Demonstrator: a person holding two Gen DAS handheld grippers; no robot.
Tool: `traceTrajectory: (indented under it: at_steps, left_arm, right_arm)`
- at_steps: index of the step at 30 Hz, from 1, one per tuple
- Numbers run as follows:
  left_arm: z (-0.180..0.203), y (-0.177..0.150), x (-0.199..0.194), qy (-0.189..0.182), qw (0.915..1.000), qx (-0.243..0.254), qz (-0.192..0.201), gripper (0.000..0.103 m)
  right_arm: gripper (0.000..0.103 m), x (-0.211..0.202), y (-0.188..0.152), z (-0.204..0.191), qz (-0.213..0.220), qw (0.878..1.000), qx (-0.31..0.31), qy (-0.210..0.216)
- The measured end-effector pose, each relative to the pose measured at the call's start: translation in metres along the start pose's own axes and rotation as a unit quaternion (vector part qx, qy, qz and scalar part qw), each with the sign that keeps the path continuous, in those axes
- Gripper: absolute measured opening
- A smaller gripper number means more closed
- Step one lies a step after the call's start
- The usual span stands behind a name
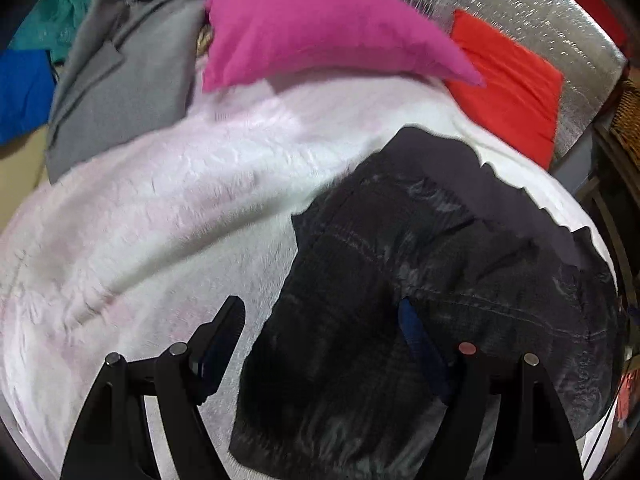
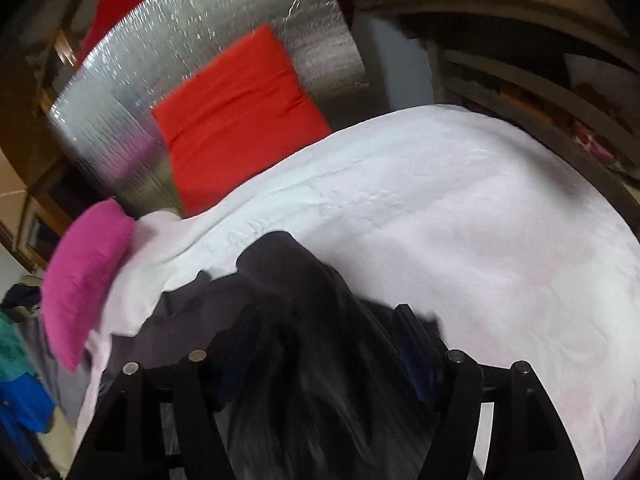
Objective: Fold large clothes
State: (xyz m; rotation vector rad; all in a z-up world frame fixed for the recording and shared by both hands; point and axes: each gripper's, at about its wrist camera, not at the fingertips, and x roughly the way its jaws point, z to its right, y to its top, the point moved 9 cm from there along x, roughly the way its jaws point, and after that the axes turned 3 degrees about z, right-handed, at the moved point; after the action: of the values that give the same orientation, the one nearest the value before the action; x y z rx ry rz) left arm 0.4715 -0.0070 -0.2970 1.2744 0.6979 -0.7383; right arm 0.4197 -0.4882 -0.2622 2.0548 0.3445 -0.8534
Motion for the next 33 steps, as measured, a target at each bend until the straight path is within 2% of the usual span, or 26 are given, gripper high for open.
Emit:
traceTrajectory:
  at_steps: [5, 8, 12, 15, 17, 22, 24, 29, 32, 33]
  left_arm:
    - [0.005, 0.001, -0.031, 0.006, 0.999, 0.015, 0.04, 0.08]
    - [0.009, -0.005, -0.05, 0.016, 0.9972, 0.036, 0.063, 0.08]
    - [0.018, -0.026, -0.068, 0.017, 0.9944, 0.073, 0.074, 0.08]
    - [0.016, -0.045, -0.069, 0.022, 0.9937, 0.09, 0.063, 0.08]
    - [0.012, -0.06, -0.066, 0.02, 0.9951, 0.088, 0.039, 0.08]
    - [-0.002, -0.077, -0.048, -0.002, 0.9995, 0.026, -0.019, 0.08]
    - [-0.01, -0.078, -0.039, 0.0, 0.9995, 0.006, -0.032, 0.08]
    - [-0.015, -0.078, -0.018, -0.028, 0.997, -0.035, -0.064, 0.08]
    - [-0.011, -0.076, -0.014, -0.025, 0.9975, -0.025, -0.061, 0.08]
    - [-0.01, -0.076, -0.015, -0.02, 0.9979, -0.019, -0.058, 0.08]
  right_arm:
    - [0.071, -0.066, -0.046, 0.035, 0.001, 0.998, 0.043, 0.047]
    - [0.072, -0.081, -0.074, 0.049, -0.012, 0.993, 0.087, 0.08]
    - [0.072, -0.08, -0.117, 0.057, -0.065, 0.982, 0.14, 0.111]
    - [0.072, -0.081, -0.134, 0.051, -0.082, 0.975, 0.16, 0.133]
    - [0.072, -0.077, -0.144, 0.049, -0.094, 0.97, 0.172, 0.146]
    - [0.072, -0.052, -0.155, 0.049, -0.114, 0.96, 0.206, 0.15]
    - [0.072, -0.046, -0.152, 0.054, -0.109, 0.958, 0.221, 0.146]
    - [0.073, -0.024, -0.146, 0.068, -0.096, 0.954, 0.254, 0.129]
    - [0.072, -0.018, -0.142, 0.068, -0.08, 0.954, 0.259, 0.127]
    - [0.068, -0.02, -0.138, 0.064, -0.068, 0.958, 0.248, 0.125]
